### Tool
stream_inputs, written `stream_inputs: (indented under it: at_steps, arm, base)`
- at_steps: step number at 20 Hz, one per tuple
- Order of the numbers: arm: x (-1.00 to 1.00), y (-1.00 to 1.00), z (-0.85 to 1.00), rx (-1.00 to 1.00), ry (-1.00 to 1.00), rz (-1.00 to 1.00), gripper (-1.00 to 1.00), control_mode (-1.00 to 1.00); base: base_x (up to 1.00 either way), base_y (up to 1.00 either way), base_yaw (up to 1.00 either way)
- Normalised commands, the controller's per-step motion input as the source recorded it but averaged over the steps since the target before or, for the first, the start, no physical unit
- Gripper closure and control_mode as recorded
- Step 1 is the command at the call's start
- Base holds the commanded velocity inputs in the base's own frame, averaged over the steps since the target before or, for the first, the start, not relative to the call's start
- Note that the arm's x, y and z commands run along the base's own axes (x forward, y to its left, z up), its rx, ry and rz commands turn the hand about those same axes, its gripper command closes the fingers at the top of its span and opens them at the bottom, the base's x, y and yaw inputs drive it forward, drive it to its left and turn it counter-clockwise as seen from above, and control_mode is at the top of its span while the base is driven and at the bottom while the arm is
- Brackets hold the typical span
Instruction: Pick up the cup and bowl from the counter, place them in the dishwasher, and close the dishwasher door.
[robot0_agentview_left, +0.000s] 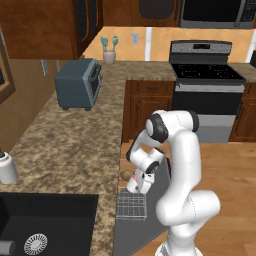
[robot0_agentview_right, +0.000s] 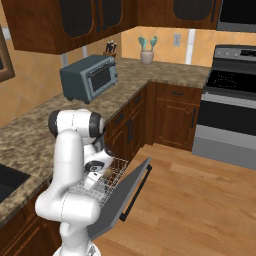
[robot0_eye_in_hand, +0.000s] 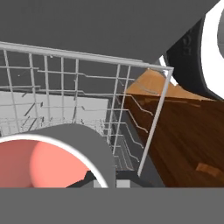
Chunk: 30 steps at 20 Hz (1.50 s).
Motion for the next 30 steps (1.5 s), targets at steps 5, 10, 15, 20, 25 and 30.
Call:
stream_inputs:
  at_steps: [5, 10, 15, 20, 25, 30]
  arm:
    - [0.19, -0.01, -0.14, 0.06, 0.00, -0.07, 1.00, -1.00]
    - [0.25, 0.00, -0.33, 0.02, 0.00, -0.05, 1.00, -1.00]
    - [0.30, 0.05, -0.40, 0.00, 0.00, -0.01, 1.00, -1.00]
    - [0.42, 0.06, -0.43, 0.00, 0.00, 0.00, 1.00, -1.00]
    - [0.41, 0.03, -0.43, 0.00, 0.00, -0.01, 1.00, -1.00]
    - [0.41, 0.03, -0.43, 0.00, 0.00, -0.01, 1.00, -1.00]
  base:
    - [0.00, 0.00, 0.00]
    - [0.00, 0.00, 0.00]
    - [0.00, 0.00, 0.00]
    - [0.00, 0.00, 0.00]
    - [0.00, 0.00, 0.00]
    - [0.00, 0.00, 0.00]
